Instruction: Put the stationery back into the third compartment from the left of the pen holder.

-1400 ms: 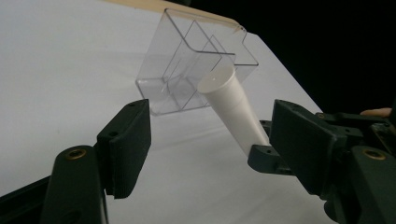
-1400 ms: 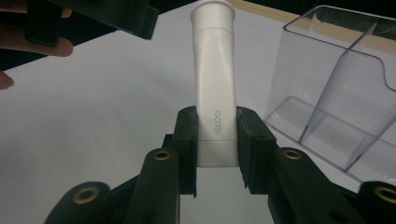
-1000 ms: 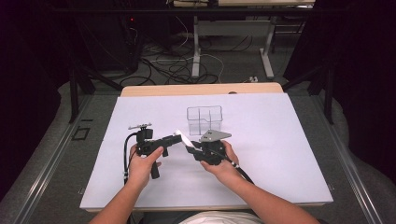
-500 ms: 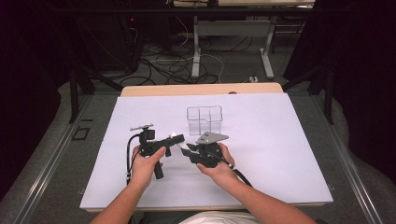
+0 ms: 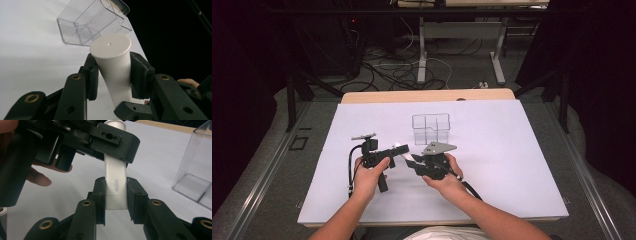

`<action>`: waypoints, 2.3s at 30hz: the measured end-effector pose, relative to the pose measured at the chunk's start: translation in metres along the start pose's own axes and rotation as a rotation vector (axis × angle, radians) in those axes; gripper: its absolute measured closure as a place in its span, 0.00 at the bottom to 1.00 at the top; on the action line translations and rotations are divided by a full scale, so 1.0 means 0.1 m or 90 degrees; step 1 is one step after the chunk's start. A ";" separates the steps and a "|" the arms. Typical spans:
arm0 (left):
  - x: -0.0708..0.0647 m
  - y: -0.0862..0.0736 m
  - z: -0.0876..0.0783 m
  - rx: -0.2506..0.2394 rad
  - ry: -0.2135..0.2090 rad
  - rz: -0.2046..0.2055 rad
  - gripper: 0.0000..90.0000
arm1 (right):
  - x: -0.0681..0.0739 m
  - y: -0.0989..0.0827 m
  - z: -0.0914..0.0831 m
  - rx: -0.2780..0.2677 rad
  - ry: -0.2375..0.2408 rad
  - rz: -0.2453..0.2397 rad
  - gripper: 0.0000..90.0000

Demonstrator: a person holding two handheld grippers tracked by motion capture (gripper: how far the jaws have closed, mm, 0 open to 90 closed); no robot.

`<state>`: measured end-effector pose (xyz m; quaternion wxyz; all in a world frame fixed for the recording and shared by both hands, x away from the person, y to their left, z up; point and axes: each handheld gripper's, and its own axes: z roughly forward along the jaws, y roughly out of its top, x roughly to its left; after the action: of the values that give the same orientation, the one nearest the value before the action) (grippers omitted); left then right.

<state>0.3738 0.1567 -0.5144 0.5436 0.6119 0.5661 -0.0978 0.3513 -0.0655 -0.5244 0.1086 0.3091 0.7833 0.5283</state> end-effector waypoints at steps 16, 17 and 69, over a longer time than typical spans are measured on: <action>0.01 0.00 0.01 0.008 0.002 -0.028 0.72 | 0.01 -0.04 0.02 0.002 -0.003 -0.006 0.79; 0.01 0.00 0.00 0.009 0.002 -0.027 0.72 | 0.01 -0.04 0.02 0.002 -0.004 -0.007 0.79; -0.19 0.09 0.04 -0.024 0.110 0.153 0.74 | -1.11 -0.38 -0.99 0.086 -0.195 0.053 0.08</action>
<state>0.3766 0.1445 -0.4965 0.5121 0.6711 0.5352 0.0313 0.3750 -0.2173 -0.5344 0.1834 0.4250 0.7778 0.4251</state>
